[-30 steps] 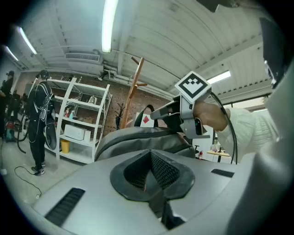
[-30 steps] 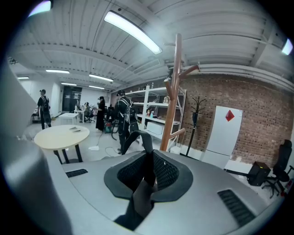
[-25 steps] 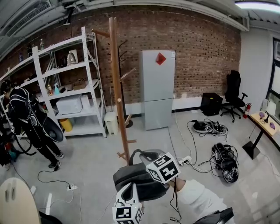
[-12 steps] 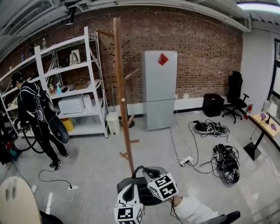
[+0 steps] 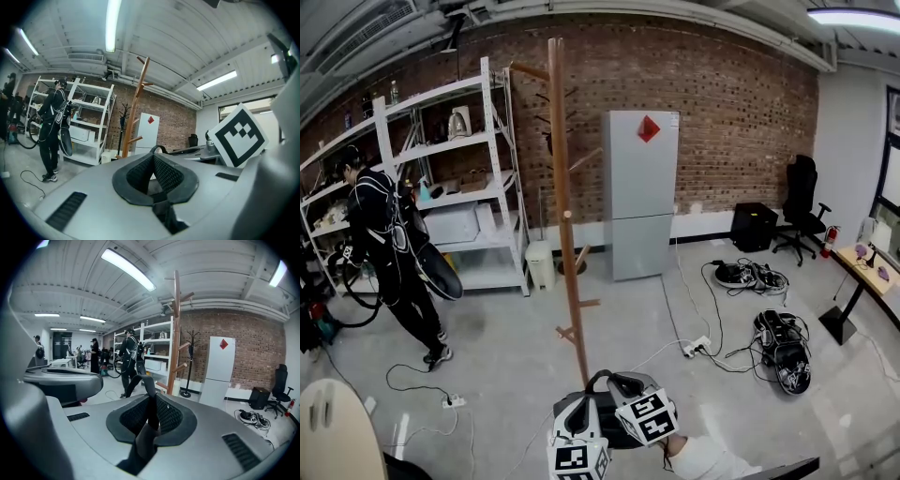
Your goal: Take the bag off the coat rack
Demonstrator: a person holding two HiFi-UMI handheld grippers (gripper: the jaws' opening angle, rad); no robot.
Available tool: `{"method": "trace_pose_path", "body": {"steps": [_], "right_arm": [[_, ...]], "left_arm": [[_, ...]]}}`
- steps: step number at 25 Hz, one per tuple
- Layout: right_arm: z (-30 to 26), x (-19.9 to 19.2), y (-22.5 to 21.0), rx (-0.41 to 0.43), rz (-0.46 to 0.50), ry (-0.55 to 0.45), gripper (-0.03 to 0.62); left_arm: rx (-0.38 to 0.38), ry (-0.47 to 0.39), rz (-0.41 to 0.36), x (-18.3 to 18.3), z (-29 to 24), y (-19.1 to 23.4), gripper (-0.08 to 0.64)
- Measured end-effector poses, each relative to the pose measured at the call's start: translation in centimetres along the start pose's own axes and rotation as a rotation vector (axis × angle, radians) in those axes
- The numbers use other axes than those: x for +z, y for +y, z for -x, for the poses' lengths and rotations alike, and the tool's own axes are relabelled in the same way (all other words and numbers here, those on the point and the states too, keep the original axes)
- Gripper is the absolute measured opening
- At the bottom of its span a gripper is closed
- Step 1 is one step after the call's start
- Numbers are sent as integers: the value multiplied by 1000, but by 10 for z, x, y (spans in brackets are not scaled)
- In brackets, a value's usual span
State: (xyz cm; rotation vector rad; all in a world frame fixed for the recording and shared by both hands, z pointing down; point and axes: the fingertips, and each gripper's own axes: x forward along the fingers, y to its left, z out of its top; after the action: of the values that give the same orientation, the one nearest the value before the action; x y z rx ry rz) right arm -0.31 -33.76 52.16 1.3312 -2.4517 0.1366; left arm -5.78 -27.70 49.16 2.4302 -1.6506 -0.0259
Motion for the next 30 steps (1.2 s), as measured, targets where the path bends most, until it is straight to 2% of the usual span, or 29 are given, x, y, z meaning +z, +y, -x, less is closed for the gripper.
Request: {"method": "trace_pose_path", "body": {"steps": [8, 17, 23, 30], "right_arm": [[12, 2, 4, -20, -23, -16, 43], [27, -5, 12, -2, -38, -19, 41], [56, -15, 9, 15, -53, -31, 43], [78, -23, 18, 43, -57, -32, 41]], "left_arm": [[-21, -6, -10, 0, 0, 0, 2], [26, -1, -8, -5, 12, -6, 2], [42, -2, 2, -12, 27, -35, 2], [107, -2, 17, -17, 49, -40, 2]]}}
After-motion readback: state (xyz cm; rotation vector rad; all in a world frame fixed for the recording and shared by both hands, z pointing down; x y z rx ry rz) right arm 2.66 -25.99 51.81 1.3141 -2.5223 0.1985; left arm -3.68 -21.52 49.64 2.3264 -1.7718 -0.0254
